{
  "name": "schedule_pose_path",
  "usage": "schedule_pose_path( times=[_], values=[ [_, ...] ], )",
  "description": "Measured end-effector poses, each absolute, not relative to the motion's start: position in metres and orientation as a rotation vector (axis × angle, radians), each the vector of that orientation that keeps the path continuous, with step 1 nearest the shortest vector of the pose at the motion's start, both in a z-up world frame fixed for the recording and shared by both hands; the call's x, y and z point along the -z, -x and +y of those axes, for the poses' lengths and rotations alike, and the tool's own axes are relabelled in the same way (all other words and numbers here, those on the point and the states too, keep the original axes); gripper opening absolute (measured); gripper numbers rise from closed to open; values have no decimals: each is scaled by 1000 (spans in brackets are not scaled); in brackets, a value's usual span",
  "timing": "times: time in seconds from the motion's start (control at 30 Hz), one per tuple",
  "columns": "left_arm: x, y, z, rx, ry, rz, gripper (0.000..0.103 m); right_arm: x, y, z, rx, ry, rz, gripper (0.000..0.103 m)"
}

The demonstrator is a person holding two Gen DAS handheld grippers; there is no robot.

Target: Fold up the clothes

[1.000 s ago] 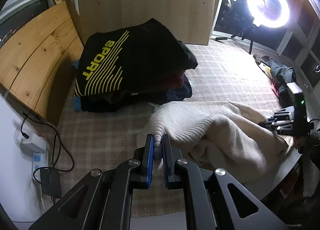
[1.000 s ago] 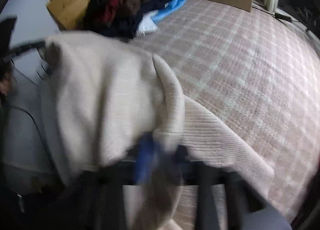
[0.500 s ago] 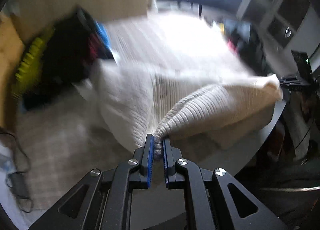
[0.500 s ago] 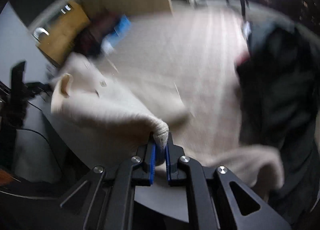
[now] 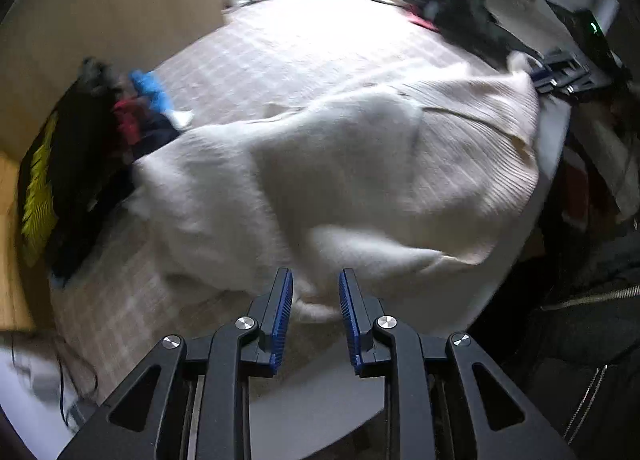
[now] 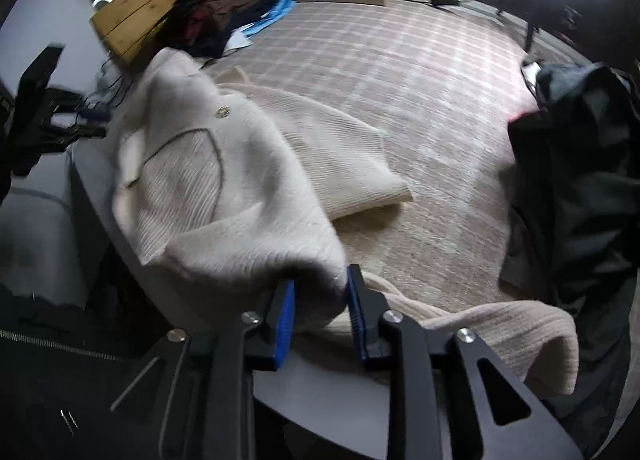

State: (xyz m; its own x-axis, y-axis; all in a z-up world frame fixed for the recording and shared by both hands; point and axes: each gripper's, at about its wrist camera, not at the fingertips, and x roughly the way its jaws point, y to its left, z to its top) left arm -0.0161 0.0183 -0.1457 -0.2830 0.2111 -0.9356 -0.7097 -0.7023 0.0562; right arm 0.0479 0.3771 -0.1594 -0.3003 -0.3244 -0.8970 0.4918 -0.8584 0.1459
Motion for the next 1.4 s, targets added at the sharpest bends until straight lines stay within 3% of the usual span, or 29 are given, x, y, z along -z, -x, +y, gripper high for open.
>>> schedule_pose_path(
  times=[0.1,0.27,0.37,0.4,0.47,0.7,0.73,0.8,0.83,1.07,1.17,1.3,1.4],
  values=[
    [155,7,27,-1941,1358,731,24,155,-55,376,2175,-1449,252,30],
    [168,-3,28,-1852,1382,708,23,144,-75,368,2154,-1415,265,30],
    [178,-13,43,-1783,1352,760,24,139,-92,348,2115,-1335,326,45],
    [182,-15,48,-1771,1342,771,24,140,-95,339,2098,-1307,367,51],
    [188,-16,55,-1753,1339,772,24,144,-102,321,2062,-1252,452,55],
    [179,-8,45,-1806,1368,690,23,176,-92,271,1972,-1168,780,54],
    [177,-9,42,-1813,1372,687,23,179,-87,271,1958,-1182,784,52],
    [173,-11,37,-1827,1373,694,23,177,-72,276,1928,-1210,697,17],
    [172,-14,36,-1831,1369,703,24,171,-61,282,1940,-1225,630,12],
    [169,-13,58,-1853,1313,750,25,139,22,337,2060,-1288,190,9],
    [170,-2,72,-1871,1284,771,25,138,33,343,2054,-1298,208,9],
    [176,6,82,-1886,1266,843,33,147,40,344,2028,-1320,214,9],
    [182,17,83,-1876,1321,781,9,157,46,344,2001,-1341,181,10]
  ],
)
